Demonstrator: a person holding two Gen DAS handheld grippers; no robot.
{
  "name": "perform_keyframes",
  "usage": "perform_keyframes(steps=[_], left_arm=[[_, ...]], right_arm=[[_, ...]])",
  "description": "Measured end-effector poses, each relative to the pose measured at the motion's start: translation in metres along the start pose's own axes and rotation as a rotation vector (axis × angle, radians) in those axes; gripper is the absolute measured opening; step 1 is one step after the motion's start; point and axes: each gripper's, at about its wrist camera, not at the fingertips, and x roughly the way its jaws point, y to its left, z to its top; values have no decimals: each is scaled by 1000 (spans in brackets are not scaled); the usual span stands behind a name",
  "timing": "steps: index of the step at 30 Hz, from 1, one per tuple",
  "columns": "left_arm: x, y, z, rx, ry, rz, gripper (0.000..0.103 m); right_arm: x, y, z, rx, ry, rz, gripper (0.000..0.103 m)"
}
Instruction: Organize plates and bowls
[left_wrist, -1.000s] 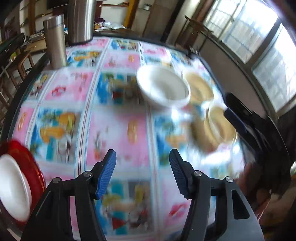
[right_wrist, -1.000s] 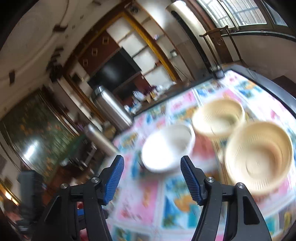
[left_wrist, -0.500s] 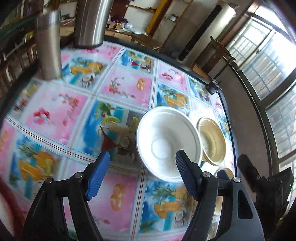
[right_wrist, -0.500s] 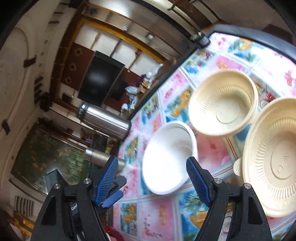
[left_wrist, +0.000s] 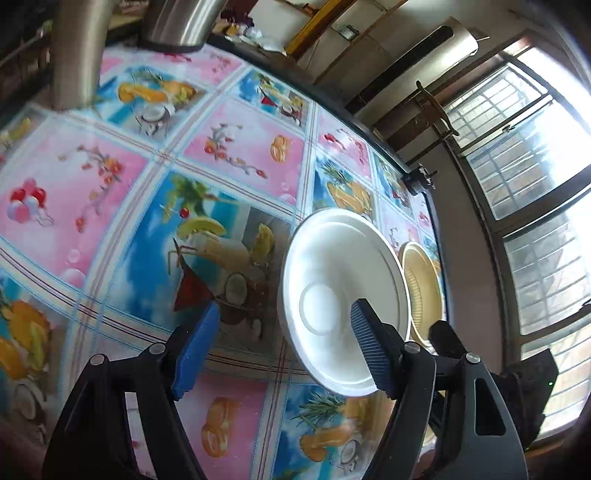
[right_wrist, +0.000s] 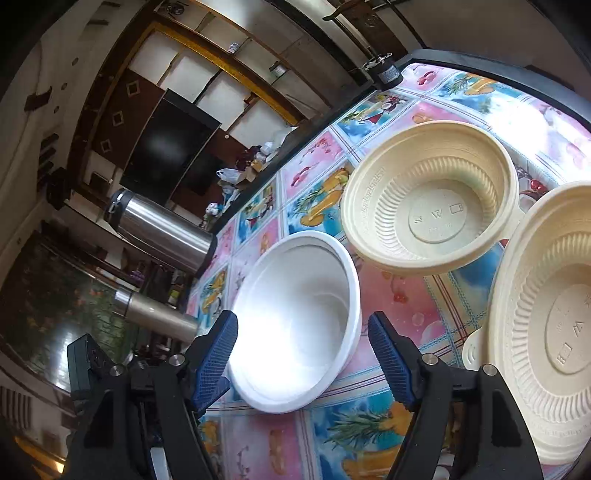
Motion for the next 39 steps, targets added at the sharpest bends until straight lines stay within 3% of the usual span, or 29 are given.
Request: perform_keyframes(steps=[9,13,18,20,25,30,34,39], left_arm=[[4,-8,-3,47,2,-58,73],[-2,-13,-4,93,-54,-20,73],[2,-6,-1,83,-57,-9,73],[4,1,1,53,-57,-5,60],[8,13,2,6,-44,-1,58],[7,9,0,25,-52,14,46],[8,9,0,23,-58,17,30],[9,8,0,25,-51,4,29]], right_arm=[[10,-3,-4,-9,-5,-19,75],[10,-5,-4,-6,-14,-12,75],[12,-10,-4,9,-8,-11,74],[13,-12,-4,14,-6,-10,74],[13,-11,-6,7,-9,-22,74],[13,-11,-6,10,-11,-20,72],[12,-10,-5,4,-23,-26,68],[16,-10,-6,-5,-12,-38,61]])
